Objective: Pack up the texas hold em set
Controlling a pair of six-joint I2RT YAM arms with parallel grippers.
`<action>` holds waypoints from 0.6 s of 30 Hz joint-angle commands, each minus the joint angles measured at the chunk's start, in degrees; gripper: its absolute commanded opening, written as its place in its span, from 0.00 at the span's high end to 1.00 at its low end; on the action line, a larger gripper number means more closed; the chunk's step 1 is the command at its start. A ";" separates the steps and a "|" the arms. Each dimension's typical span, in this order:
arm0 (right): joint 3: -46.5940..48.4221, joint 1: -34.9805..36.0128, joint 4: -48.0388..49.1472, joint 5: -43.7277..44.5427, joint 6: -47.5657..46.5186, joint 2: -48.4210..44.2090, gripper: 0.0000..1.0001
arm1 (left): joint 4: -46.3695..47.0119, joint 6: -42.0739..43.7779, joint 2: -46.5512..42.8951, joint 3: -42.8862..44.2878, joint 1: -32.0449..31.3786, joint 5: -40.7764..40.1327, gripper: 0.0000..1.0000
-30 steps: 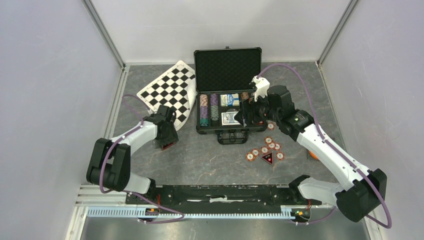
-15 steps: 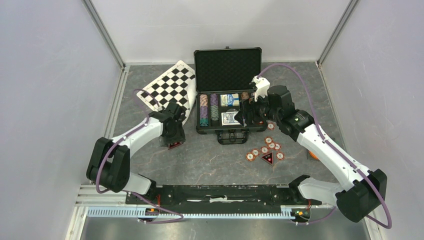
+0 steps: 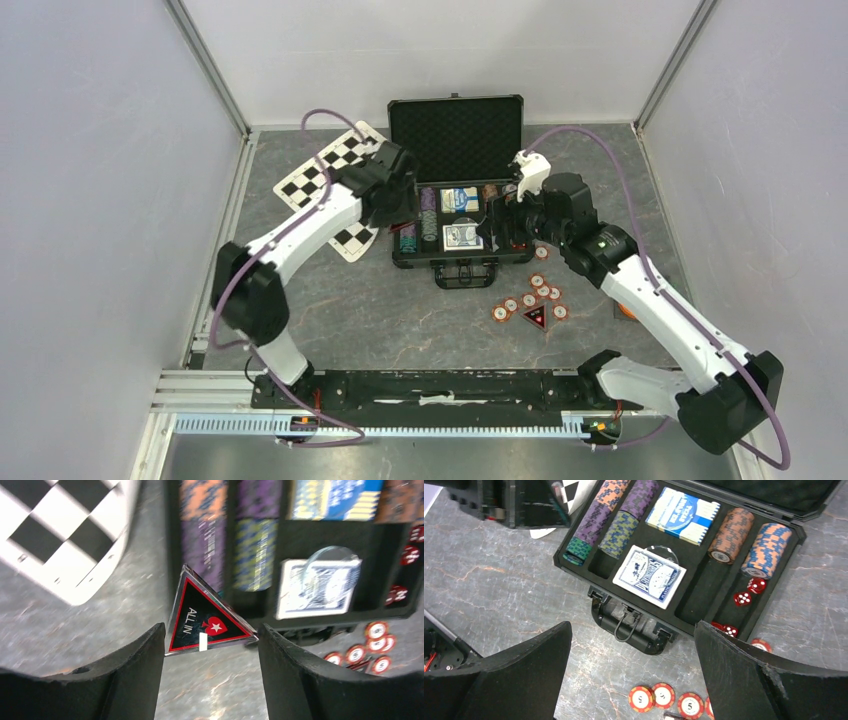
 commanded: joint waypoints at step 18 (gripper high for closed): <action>-6.95 -1.85 -5.89 15.18 -0.47 -10.80 0.02 | 6.30 1.29 27.28 26.64 -6.64 4.89 0.20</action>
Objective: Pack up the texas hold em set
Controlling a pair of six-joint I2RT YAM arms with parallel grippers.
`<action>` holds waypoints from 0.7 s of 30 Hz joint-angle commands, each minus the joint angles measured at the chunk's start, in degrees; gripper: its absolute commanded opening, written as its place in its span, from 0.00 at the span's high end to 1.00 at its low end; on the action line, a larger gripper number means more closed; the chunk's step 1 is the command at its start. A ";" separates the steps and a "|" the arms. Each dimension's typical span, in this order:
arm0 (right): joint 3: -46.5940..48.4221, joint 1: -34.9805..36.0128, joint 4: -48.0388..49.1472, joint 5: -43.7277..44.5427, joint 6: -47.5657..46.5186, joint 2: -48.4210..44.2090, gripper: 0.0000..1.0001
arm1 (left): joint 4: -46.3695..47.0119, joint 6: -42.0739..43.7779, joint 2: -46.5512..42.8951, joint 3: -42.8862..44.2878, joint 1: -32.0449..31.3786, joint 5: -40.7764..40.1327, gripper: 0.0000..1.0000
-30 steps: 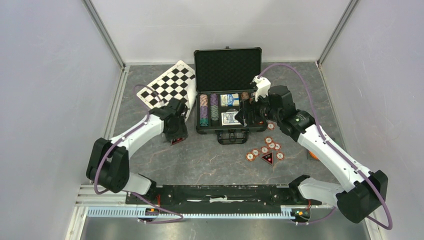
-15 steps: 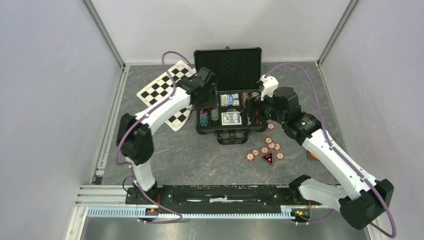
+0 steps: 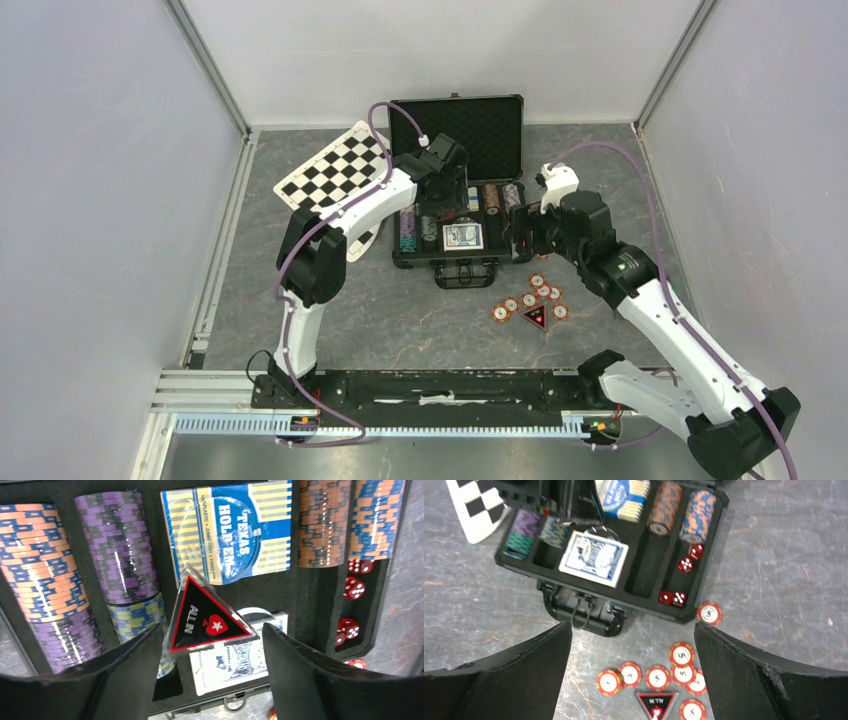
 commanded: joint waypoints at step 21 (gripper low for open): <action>-27.59 -0.17 -4.27 5.18 14.46 -12.50 0.05 | 14.77 0.54 -39.32 -37.64 -0.52 -6.43 0.00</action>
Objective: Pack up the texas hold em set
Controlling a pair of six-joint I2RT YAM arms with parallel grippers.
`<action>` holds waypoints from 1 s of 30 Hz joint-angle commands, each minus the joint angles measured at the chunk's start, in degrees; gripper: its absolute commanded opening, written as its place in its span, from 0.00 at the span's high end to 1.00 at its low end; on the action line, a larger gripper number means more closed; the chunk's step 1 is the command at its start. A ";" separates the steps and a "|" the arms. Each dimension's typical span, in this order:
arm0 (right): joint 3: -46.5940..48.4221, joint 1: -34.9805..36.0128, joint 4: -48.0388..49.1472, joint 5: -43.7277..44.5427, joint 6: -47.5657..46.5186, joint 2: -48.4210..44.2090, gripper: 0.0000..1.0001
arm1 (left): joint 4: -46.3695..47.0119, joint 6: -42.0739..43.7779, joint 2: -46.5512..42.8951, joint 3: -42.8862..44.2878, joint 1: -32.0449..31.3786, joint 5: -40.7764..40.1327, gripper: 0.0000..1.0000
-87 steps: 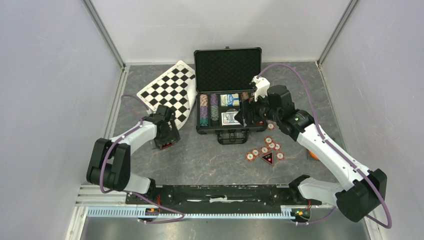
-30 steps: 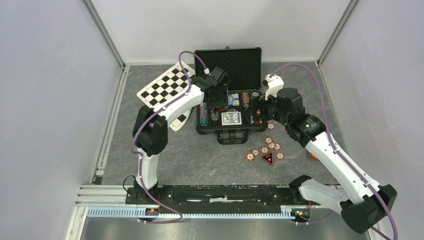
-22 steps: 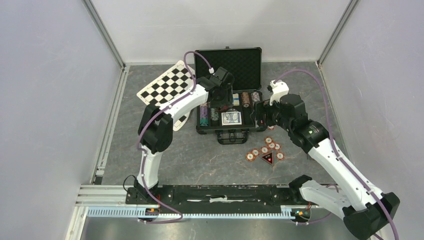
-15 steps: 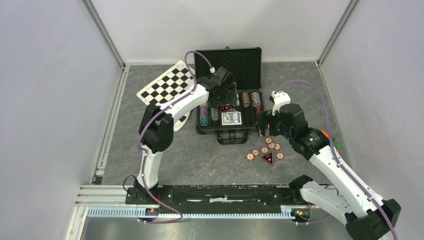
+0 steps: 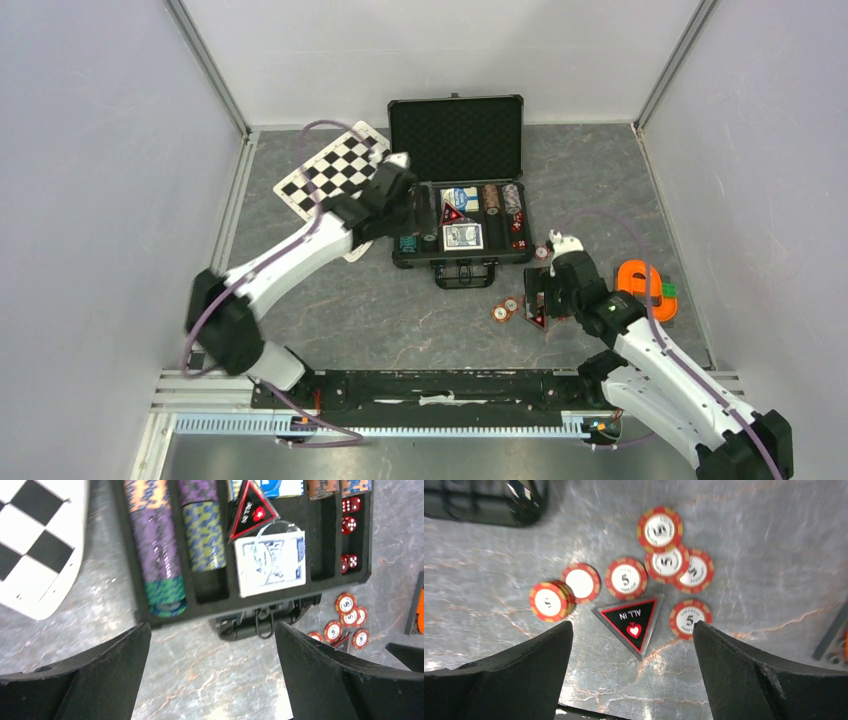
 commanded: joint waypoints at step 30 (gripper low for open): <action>-4.99 13.57 6.75 15.44 25.67 15.50 0.12 | 35.57 2.30 -52.75 -55.13 -0.17 -25.11 0.00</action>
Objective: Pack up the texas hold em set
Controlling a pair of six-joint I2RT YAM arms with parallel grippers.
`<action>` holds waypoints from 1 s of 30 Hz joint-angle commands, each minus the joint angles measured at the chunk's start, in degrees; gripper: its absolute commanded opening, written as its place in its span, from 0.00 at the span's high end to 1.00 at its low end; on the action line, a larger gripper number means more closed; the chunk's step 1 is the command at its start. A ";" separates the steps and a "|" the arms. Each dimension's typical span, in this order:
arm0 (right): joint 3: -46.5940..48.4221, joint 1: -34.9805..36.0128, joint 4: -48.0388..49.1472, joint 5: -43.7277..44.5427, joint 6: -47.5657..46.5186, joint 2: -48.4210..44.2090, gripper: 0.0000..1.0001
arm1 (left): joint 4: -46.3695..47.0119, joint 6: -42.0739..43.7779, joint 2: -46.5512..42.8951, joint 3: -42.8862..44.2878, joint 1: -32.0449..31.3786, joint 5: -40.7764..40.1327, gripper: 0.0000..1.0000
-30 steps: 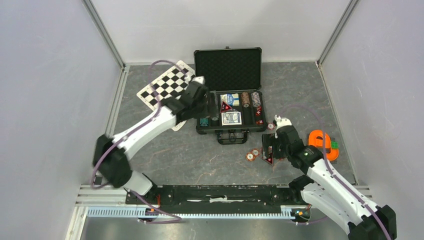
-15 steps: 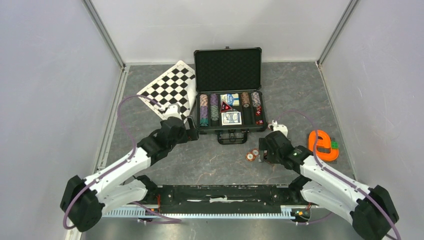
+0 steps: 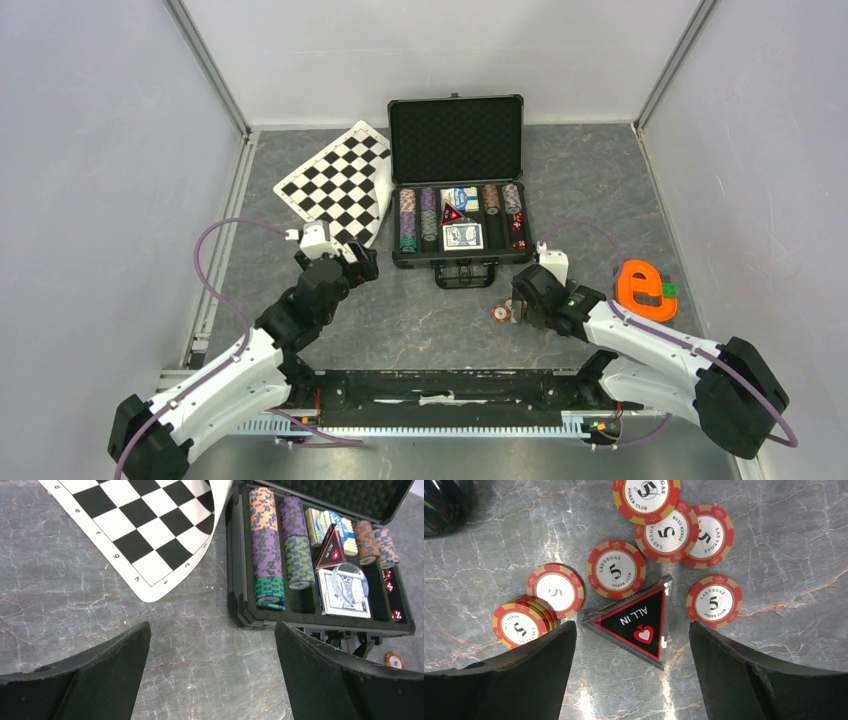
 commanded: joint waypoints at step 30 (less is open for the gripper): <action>9.61 -2.29 -5.84 -2.88 -1.83 -6.17 0.40 | 4.11 1.63 -0.51 0.09 -0.17 -2.39 0.00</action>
